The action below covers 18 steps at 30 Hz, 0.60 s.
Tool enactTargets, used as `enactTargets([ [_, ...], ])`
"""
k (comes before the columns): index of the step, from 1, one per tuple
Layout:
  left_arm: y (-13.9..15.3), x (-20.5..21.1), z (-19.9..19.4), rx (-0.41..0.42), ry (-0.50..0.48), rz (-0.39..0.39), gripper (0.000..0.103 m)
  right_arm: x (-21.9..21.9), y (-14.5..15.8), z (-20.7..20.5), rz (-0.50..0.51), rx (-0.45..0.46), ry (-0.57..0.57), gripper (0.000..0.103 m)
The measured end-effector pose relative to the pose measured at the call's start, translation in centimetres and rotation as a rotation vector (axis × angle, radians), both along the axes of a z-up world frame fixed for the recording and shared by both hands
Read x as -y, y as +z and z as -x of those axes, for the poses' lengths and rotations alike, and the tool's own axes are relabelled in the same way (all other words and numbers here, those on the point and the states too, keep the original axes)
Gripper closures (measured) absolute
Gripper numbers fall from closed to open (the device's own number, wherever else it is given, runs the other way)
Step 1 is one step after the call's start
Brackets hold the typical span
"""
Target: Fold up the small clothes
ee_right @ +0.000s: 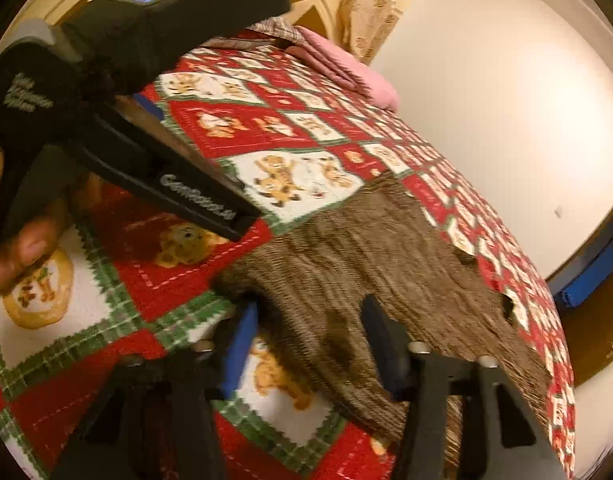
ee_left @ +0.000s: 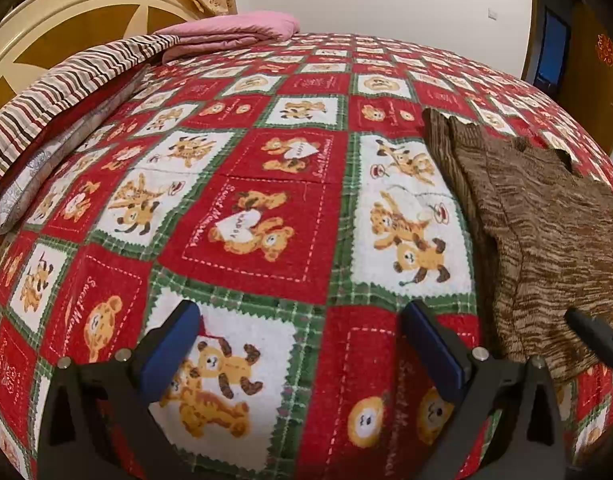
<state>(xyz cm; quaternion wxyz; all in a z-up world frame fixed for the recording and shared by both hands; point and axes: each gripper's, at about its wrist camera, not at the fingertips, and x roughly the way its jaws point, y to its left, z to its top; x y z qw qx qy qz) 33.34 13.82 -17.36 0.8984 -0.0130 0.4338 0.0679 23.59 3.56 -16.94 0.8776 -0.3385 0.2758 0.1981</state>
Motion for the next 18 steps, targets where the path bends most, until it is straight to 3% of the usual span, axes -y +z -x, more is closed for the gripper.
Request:
enactTargets([
  [1, 0.0, 0.0, 0.0, -0.001, -0.001, -0.002, 0.0, -0.1, -0.1, 0.2, 0.003, 0.005, 0.007, 0.058],
  [3, 0.0, 0.0, -0.1, -0.004, -0.003, -0.001, 0.0, -0.3, -0.3, 0.4, 0.004, -0.002, 0.029, 0.075],
  [11, 0.2, -0.7, -0.2, -0.002, -0.023, 0.067, 0.0, 0.4, -0.2, 0.2, -0.051, -0.012, 0.024, 0.078],
  [18, 1.8, -0.8, -1.9, 0.021, -0.113, 0.226, 0.0, 0.5, -0.3, 0.5, -0.066, 0.01, 0.033, 0.088],
])
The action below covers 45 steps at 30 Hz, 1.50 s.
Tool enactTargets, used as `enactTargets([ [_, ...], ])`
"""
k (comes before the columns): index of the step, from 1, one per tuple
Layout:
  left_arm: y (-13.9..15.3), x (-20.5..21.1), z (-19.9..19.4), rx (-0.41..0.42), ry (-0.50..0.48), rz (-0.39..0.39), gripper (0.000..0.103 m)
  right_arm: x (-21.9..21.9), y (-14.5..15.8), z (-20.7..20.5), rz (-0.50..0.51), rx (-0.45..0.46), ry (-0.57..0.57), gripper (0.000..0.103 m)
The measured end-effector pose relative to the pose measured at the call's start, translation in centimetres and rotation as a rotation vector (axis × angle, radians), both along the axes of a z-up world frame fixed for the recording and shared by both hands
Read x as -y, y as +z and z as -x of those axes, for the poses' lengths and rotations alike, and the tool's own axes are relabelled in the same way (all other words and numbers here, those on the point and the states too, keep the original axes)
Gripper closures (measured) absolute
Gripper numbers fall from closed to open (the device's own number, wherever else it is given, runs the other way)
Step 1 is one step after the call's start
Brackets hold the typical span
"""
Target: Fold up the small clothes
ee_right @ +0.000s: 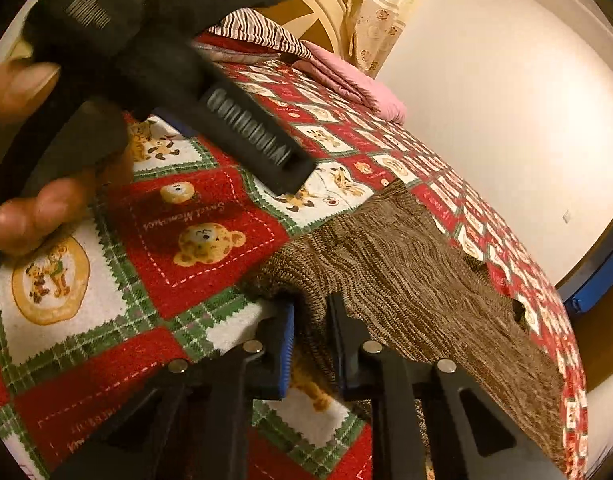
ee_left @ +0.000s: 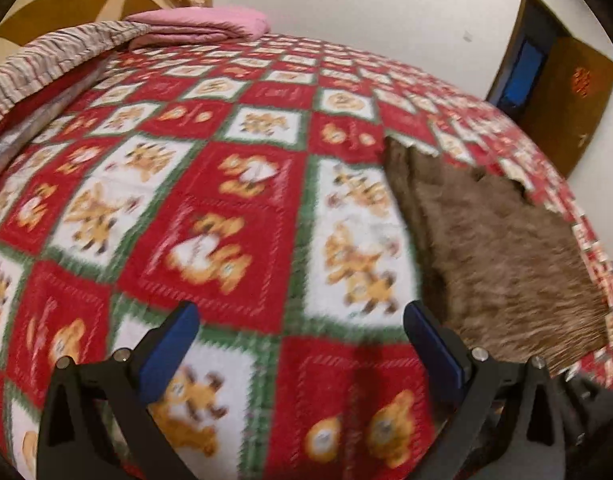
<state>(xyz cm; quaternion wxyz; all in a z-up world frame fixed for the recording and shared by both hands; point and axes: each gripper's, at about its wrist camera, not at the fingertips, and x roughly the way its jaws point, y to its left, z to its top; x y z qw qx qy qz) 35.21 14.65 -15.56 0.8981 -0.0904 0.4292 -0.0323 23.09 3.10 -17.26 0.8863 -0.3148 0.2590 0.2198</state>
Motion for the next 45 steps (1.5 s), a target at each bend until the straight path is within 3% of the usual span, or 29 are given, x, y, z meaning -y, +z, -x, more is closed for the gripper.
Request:
enactTargets([
  [5, 0.8, 2.1, -4.0, -0.014, -0.074, 0.055, 0.0, 0.8, 0.3, -0.7, -0.059, -0.034, -0.005, 0.091],
  [12, 0.8, 5.1, -10.0, -0.058, -0.158, 0.087, 0.0, 0.3, -0.1, -0.3, -0.035, -0.016, -0.008, 0.091],
  [17, -0.2, 5.5, -13.2, -0.103, -0.159, 0.121, 0.0, 0.3, -0.1, -0.6, -0.039, -0.022, -0.007, 0.091],
  [20, -0.4, 5.6, -14.0, -0.087, -0.156, 0.128, 0.001, 0.5, -0.2, -0.7, -0.043, -0.022, -0.007, 0.091],
  [21, -0.4, 5.7, -14.1, -0.083, -0.165, 0.128, 0.006, 0.6, -0.2, -0.8, -0.047, -0.025, -0.007, 0.091],
  [25, -0.6, 6.6, -14.0, -0.077, -0.215, 0.114, 0.07, 0.9, -0.4, -1.2, -0.054, -0.03, -0.006, 0.091],
  [27, -0.4, 7.0, -13.8, -0.074, -0.227, 0.098, 0.093, 1.0, -0.4, -1.4, -0.057, -0.032, -0.006, 0.091],
  [30, 0.8, 6.9, -12.8, -0.026, -0.194, 0.065, 0.095, 1.4, -0.3, -1.4, -0.074, -0.031, -0.002, 0.093],
  [32, 1.5, 6.1, -12.0, 0.002, -0.18, 0.093, 0.095, 1.8, 0.2, -1.2, -0.099, -0.029, 0.013, 0.094],
  [35, 0.8, 4.4, -11.6, -0.018, -0.152, 0.16, 0.095, 2.0, 0.7, -0.3, -0.114, -0.004, 0.042, 0.095],
  [39, -0.4, 4.6, -12.0, -0.052, -0.137, 0.165, 0.095, 1.5, 0.1, -0.7, -0.076, -0.02, 0.045, 0.096],
  [45, 2.1, 5.4, -12.4, -0.042, -0.131, 0.193, 0.096, 4.7, 3.0, -1.4, -0.273, -0.089, 0.028, 0.098],
])
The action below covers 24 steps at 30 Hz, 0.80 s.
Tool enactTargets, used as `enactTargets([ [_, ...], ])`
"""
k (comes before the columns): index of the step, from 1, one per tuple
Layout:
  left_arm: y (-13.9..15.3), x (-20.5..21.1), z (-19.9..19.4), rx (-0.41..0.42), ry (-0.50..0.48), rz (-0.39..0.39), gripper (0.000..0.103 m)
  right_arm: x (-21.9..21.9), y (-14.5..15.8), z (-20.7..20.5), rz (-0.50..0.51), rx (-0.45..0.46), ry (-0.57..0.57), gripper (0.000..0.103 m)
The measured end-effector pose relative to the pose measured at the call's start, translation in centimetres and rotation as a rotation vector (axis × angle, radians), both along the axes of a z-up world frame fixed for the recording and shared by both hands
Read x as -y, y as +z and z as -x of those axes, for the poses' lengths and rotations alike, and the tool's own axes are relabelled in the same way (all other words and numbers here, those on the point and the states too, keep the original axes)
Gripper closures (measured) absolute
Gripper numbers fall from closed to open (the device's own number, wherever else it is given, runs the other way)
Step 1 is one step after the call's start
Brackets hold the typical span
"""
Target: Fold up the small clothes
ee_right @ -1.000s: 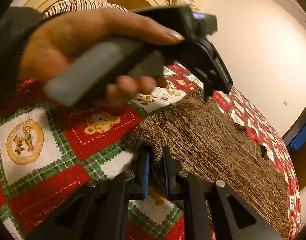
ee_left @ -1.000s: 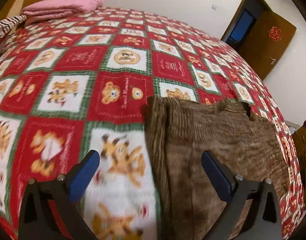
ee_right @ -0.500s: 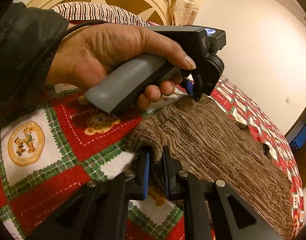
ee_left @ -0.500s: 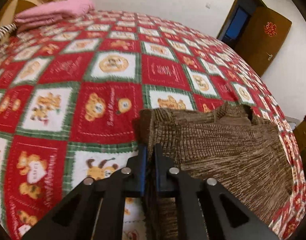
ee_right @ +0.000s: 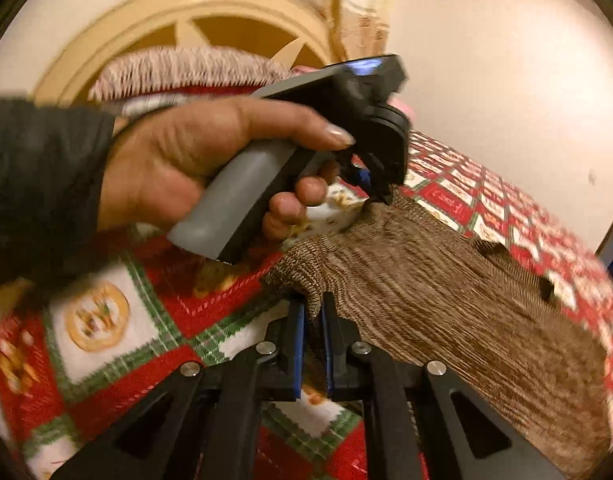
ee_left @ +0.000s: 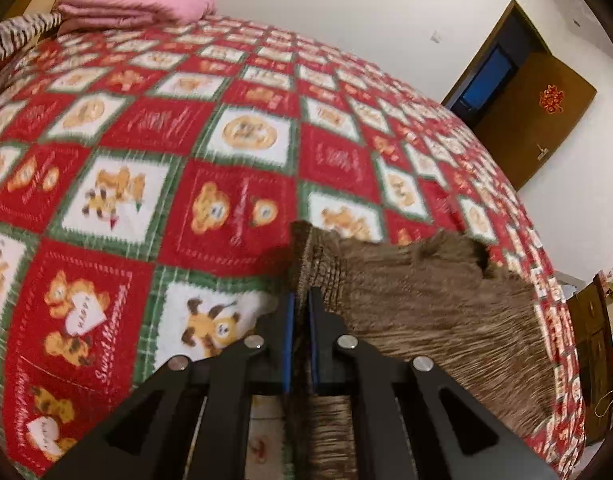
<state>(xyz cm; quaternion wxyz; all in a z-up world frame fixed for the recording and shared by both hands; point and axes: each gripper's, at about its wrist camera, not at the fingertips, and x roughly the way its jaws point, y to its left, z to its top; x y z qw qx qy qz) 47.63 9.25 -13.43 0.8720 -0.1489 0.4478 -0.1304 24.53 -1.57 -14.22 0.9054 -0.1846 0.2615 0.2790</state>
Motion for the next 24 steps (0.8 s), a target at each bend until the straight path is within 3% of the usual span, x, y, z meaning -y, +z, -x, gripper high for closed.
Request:
enactTargets([
  [10, 6.1, 4.1, 1.9, 0.067, -0.037, 0.022, 0.096, 8.3, 3.6, 1.0, -0.335, -0.073, -0.076, 0.099],
  [19, 10.5, 11.2, 2.8, 0.138, -0.117, 0.002, 0.096, 15.3, 5.0, 1.7, -0.502, -0.102, -0.182, 0.099],
  [24, 11.4, 15.7, 2.5, 0.151, -0.162, -0.017, 0.096, 19.5, 5.2, 2.7, -0.565, -0.105, -0.242, 0.099],
])
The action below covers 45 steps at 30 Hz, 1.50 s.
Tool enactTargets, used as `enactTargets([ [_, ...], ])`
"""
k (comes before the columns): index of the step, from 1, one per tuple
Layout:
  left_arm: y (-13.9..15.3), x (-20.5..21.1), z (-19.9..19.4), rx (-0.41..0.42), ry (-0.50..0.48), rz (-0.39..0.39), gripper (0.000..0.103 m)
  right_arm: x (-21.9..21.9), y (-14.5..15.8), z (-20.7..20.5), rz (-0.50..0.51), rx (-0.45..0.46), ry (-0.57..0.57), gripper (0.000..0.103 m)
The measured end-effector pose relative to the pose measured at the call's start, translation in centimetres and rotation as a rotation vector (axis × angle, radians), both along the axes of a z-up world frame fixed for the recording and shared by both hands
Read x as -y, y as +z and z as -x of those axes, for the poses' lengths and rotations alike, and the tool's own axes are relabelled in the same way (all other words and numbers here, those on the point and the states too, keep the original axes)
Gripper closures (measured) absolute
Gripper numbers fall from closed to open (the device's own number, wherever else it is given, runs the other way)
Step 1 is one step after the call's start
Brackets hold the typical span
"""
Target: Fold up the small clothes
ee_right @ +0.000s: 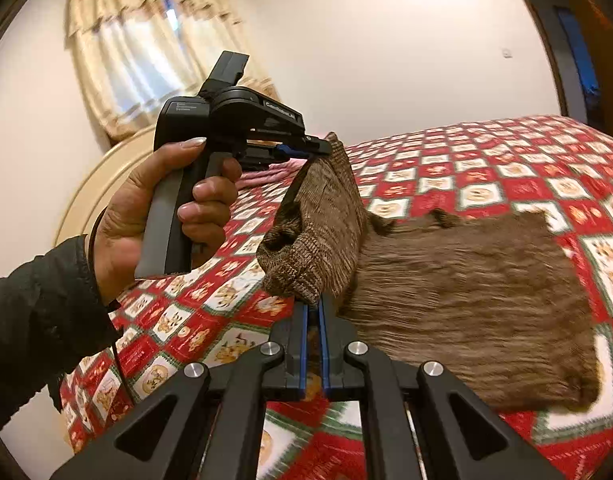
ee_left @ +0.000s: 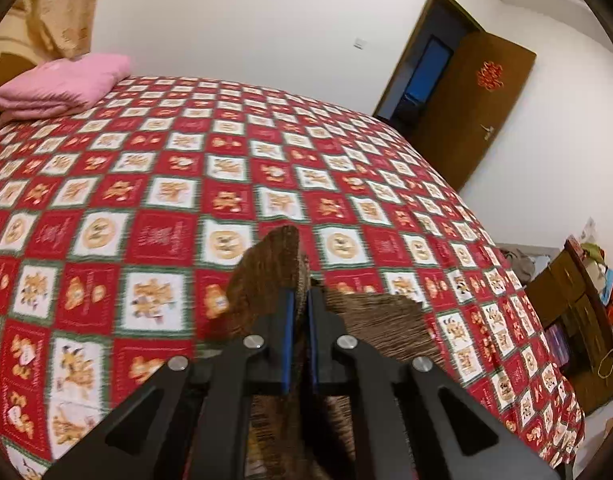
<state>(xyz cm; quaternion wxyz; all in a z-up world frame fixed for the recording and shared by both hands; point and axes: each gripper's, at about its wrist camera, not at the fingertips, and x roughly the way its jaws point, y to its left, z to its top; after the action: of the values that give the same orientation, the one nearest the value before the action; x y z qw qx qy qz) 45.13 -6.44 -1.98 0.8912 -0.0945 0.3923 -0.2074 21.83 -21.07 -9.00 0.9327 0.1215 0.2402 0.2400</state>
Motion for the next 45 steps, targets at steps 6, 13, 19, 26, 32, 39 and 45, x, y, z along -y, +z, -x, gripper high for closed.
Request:
enactTargets([
  [6, -0.8, 5.3, -0.7, -0.02, -0.041, -0.034, 0.096, 5.4, -0.5, 1.2, -0.071, -0.028, -0.091, 0.103],
  [13, -3.0, 10.4, -0.7, -0.039, -0.089, -0.097, 0.096, 10.2, -2.5, 1.9, -0.114, -0.126, -0.144, 0.103],
  [19, -3.2, 10.5, -1.2, -0.05, -0.08, -0.104, 0.096, 9.4, -3.4, 1.0, -0.077, -0.179, -0.126, 0.086],
  [26, -3.2, 9.5, -1.4, -0.05, -0.071, -0.103, 0.096, 6.9, -4.3, -3.2, -0.034, -0.22, -0.094, 0.027],
  [32, -2.6, 9.3, -1.4, -0.044, -0.073, -0.096, 0.096, 5.9, -6.3, -6.7, -0.012, -0.322, -0.014, 0.096],
  [39, -1.6, 11.8, -1.3, -0.014, -0.11, -0.068, 0.096, 9.3, -3.5, -2.7, -0.089, -0.243, -0.015, 0.1],
  [45, -2.6, 16.6, -1.0, -0.018, -0.173, -0.089, 0.096, 13.6, -3.4, -1.3, -0.145, -0.284, -0.109, 0.1],
])
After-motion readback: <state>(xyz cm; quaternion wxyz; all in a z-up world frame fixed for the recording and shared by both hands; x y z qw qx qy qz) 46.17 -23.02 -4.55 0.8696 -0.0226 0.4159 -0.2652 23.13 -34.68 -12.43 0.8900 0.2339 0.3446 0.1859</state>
